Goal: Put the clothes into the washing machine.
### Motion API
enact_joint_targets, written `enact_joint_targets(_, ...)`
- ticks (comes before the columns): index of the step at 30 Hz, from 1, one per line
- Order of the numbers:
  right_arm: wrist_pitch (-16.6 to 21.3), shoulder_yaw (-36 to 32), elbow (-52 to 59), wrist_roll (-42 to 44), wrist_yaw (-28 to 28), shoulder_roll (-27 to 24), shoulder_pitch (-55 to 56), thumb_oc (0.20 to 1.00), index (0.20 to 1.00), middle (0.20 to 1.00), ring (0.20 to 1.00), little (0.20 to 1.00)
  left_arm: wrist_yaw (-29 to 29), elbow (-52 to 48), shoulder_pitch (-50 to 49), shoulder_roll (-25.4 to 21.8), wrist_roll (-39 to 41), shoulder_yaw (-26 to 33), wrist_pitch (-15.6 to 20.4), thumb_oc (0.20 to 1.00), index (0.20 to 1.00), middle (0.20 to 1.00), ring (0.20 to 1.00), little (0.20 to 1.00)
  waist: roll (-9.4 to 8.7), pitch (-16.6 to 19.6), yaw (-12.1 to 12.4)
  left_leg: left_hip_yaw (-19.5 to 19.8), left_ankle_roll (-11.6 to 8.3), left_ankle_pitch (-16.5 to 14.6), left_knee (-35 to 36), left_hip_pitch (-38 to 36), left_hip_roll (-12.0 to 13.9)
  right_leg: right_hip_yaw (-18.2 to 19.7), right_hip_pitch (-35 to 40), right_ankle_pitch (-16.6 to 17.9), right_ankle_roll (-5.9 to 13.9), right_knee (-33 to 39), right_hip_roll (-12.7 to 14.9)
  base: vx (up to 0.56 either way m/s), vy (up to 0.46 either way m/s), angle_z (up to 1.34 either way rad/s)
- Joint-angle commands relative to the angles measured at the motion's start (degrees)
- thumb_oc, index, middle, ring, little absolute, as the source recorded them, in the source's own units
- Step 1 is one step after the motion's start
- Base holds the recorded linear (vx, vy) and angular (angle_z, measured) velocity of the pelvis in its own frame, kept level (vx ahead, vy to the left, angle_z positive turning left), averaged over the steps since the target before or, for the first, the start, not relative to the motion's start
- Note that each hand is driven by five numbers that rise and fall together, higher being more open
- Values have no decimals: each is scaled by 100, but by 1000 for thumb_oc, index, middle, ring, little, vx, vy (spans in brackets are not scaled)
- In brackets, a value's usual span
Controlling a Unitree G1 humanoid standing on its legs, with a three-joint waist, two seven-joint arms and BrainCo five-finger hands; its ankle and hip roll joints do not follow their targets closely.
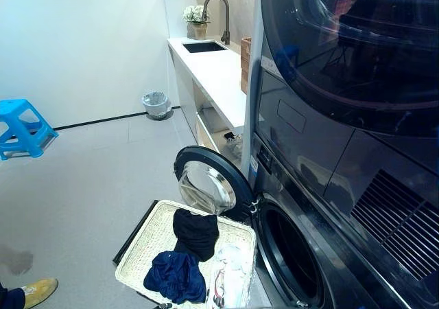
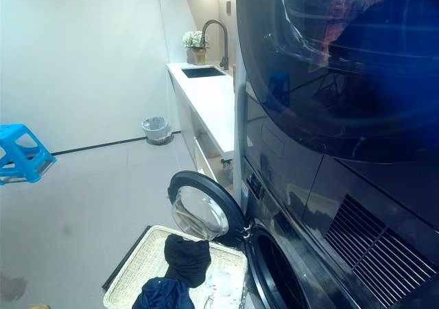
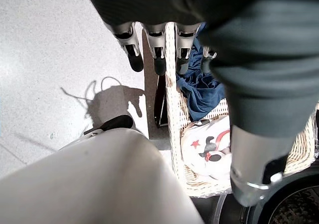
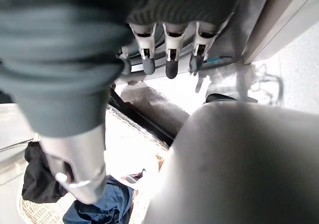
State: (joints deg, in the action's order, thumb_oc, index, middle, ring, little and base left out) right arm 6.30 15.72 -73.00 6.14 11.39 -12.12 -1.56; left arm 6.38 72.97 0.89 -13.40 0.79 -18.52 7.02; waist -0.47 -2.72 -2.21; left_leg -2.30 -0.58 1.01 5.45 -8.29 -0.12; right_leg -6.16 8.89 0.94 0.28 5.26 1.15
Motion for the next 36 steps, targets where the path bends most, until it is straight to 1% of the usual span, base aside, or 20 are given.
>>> enact_joint_targets(1, -29, 139, -169, -113, -54, 148, -476, 1000, 1000, 1000, 1000, 1000, 243, 71, 444, 327, 49, -197, 260, 1000, 1000, 1000, 1000, 1000, -37, -211, 88, -313, 200, -226, -45, -100, -234, 127, -156, 107, 354, -186, 47, 0, 0, 0)
enact_joint_targets(4, -54, 132, -167, -124, -62, 123, -460, 1000, 1000, 1000, 1000, 1000, 120, 28, 436, 292, 94, -236, 335, 1000, 1000, 1000, 1000, 1000, -32, -215, 78, -326, 193, -222, -45, -82, -222, 130, -168, 117, 363, -182, 49, 0, 0, 0)
enact_joint_targets(5, -54, 130, -177, -132, -58, 113, -455, 1000, 1000, 1000, 1000, 1000, 82, 22, 438, 284, 163, -212, 322, 1000, 1000, 1000, 1000, 1000, -30, -222, 73, -333, 190, -218, -45, -74, -217, 130, -182, 120, 365, -188, 49, 0, 0, 0)
enact_joint_targets(6, -52, 126, -192, -128, -61, 105, -453, 1000, 1000, 1000, 1000, 1000, 48, 26, 457, 272, 228, -177, 206, 1000, 1000, 1000, 1000, 1000, -30, -236, 74, -329, 187, -208, -45, -58, -216, 126, -198, 122, 366, -195, 51, 0, 0, 0)
enact_joint_targets(10, -51, 107, -208, -144, -45, 95, -455, 1000, 1000, 1000, 1000, 1000, -33, 74, 479, 265, 208, -102, 195, 1000, 1000, 1000, 1000, 1000, -37, -260, 75, -330, 187, -202, -45, -34, -216, 114, -210, 138, 368, -180, 55, 0, 0, 0)
enact_joint_targets(14, -21, 119, -203, -149, -25, 116, -446, 1000, 1000, 1000, 1000, 1000, -534, 137, 469, 277, 226, 2, 221, 1000, 1000, 1000, 1000, 1000, -45, -303, 89, -326, 187, -185, -45, -5, -213, 100, -232, 163, 373, -169, 66, 0, 0, 0)
enact_joint_targets(17, 37, 151, -195, -126, -41, 134, -465, 1000, 1000, 1000, 1000, 1000, -1048, 169, 471, 273, 222, 146, 298, 1000, 1000, 1000, 1000, 1000, -50, -351, 119, -315, 180, -163, -45, 37, -211, 62, -258, 190, 371, -149, 76, 6, 2, 1)
enact_joint_targets(20, 48, 164, -180, -101, -58, 141, -472, 1000, 1000, 1000, 1000, 1000, -1205, 169, 471, 272, 218, 183, 338, 1000, 1000, 1000, 1000, 1000, -50, -367, 127, -307, 177, -158, -45, 50, -213, 53, -262, 198, 372, -139, 80, 11, 4, 1)
enact_joint_targets(22, 84, 177, -163, -53, -93, 137, -496, 1000, 1000, 1000, 1000, 1000, -1721, 172, 485, 268, 101, 263, 314, 1000, 1000, 1000, 1000, 1000, -51, -405, 148, -288, 172, -138, -45, 80, -219, 23, -283, 222, 372, -123, 90, 44, 17, 3)
enact_joint_targets(23, 88, 188, -151, -45, -103, 132, -500, 1000, 1000, 1000, 1000, 1000, -1818, 168, 490, 262, 91, 277, 313, 1000, 1000, 1000, 1000, 1000, -47, -419, 149, -286, 171, -132, -45, 91, -220, 22, -296, 224, 372, -128, 94, 41, 36, 3)
enact_joint_targets(24, 107, 217, -120, -13, -124, 97, -531, 1000, 1000, 1000, 1000, 1000, -2217, 168, 548, 220, 30, 306, 360, 1000, 1000, 1000, 1000, 1000, -36, -470, 151, -282, 169, -103, -45, 142, -229, 25, -358, 231, 369, -149, 103, 24, 45, 3)
enact_joint_targets(27, 110, 254, -81, 27, -134, 43, -586, 1000, 1000, 1000, 1000, 1000, -2552, 169, 639, 165, 20, 323, 430, 1000, 1000, 1000, 1000, 1000, -18, -536, 141, -278, 167, -73, -45, 206, -236, 44, -450, 246, 364, -180, 109, 4, 48, 1)
enact_joint_targets(29, 125, 303, -38, 64, -147, -30, -667, 1000, 1000, 1000, 1000, 1000, -3045, 138, 763, 96, -156, 305, 549, 1000, 1000, 1000, 1000, 1000, 15, -632, 114, -292, 168, -49, -63, 302, -244, 81, -569, 268, 362, -204, 119, 0, 95, 1)
enact_joint_targets(30, 153, 333, -21, 71, -152, -92, -741, 1000, 1000, 1000, 1000, 1000, -3379, 109, 863, 35, -367, 265, 633, 1000, 1000, 1000, 1000, 1000, 39, -721, 88, -309, 169, -39, -87, 378, -250, 119, -664, 285, 358, -226, 125, -10, 99, -2)
enact_joint_targets(31, 150, 341, -2, 89, -156, -115, -769, 1000, 1000, 1000, 1000, 1000, -3508, 91, 896, 13, -463, 240, 663, 1000, 1000, 1000, 1000, 1000, 46, -757, 78, -313, 169, -34, -99, 410, -251, 135, -703, 290, 357, -238, 128, -65, 135, -4)
enact_joint_targets(32, 182, 404, 49, 159, -173, -195, -872, 1000, 1000, 1000, 1000, 1000, -3766, 8, 1054, -53, -535, 133, 675, 1000, 1000, 1000, 1000, 1000, 73, -895, 48, -327, 170, -13, -136, 548, -256, 198, -863, 309, 354, -283, 136, -73, 95, -4)
enact_joint_targets(34, 206, 428, 71, 191, -168, -245, -942, 1000, 1000, 1000, 1000, 1000, -3907, -28, 1162, -93, -570, 73, 666, 1000, 1000, 1000, 1000, 1000, 86, -993, 30, -337, 173, 2, -159, 629, -260, 237, -957, 325, 352, -307, 137, -75, 84, -9)
enact_joint_targets(36, 252, 501, 105, 242, -173, -325, -1109, 1000, 1000, 1000, 1000, 1000, -4079, -72, 1417, -174, -614, -26, 627, 1000, 1000, 1000, 1000, 1000, 104, -1182, -10, -345, 175, 25, -218, 814, -268, 322, -1167, 372, 351, -349, 137, -75, 83, -7)
